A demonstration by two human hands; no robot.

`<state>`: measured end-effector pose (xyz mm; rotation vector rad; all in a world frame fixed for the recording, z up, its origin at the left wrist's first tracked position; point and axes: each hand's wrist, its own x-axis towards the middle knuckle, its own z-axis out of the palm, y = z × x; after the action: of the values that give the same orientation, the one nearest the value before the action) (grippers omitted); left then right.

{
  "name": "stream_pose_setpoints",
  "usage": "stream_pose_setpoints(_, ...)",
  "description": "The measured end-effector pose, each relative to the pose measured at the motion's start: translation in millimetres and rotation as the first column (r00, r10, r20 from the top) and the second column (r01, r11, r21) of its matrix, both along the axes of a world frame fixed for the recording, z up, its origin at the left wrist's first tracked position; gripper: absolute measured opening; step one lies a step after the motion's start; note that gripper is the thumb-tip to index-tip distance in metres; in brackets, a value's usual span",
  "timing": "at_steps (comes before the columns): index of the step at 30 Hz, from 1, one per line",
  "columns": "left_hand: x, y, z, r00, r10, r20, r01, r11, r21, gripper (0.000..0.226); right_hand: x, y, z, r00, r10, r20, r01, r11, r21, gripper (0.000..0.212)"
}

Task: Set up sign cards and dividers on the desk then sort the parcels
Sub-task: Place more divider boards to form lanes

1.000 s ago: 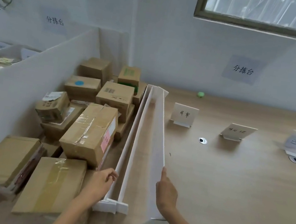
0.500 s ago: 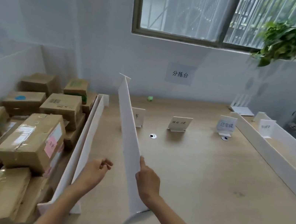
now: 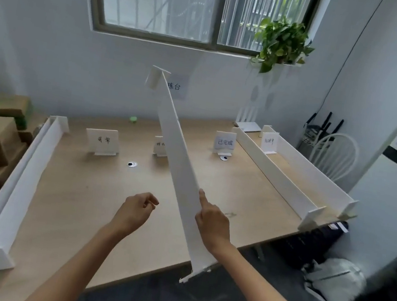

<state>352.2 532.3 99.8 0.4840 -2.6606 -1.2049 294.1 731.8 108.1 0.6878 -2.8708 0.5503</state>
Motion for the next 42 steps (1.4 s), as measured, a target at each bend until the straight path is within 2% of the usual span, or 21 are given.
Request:
stream_pose_setpoints(10,-79.0,62.0,-7.8,0.999,-0.048,0.025,0.049,0.998,-0.049,0.026,-95.9,65.9,-6.1,0.999,-0.046,0.012,0.045,0.996,0.082,0.063)
stream_pose_setpoints(21,-208.7,98.3,-23.4,0.995,-0.031,0.092,0.033,0.999,-0.022,0.028,-239.3,99.1,-29.7,0.999,-0.011,0.034,-0.001,0.946,0.323,0.061)
stream_pose_setpoints(26,-239.7,112.0,-31.2,0.994,0.038,0.106,-0.036,0.999,-0.018,0.027,-285.9,107.2,-50.9,0.994,0.007,0.109,-0.048,0.923,0.381,0.065)
stream_pose_setpoints(34,-262.8,143.1,-48.0,0.966,0.213,0.147,-0.217,0.976,0.011,0.027,-344.8,132.4,-88.6,0.933,0.113,0.342,-0.225,0.923,0.311,0.065)
stream_pose_setpoints(42,-261.2,185.6,-71.1,0.913,0.358,0.197,-0.372,0.928,0.035,0.026,-382.3,151.1,-128.8,0.893,0.216,0.395,-0.345,0.892,0.292,0.061)
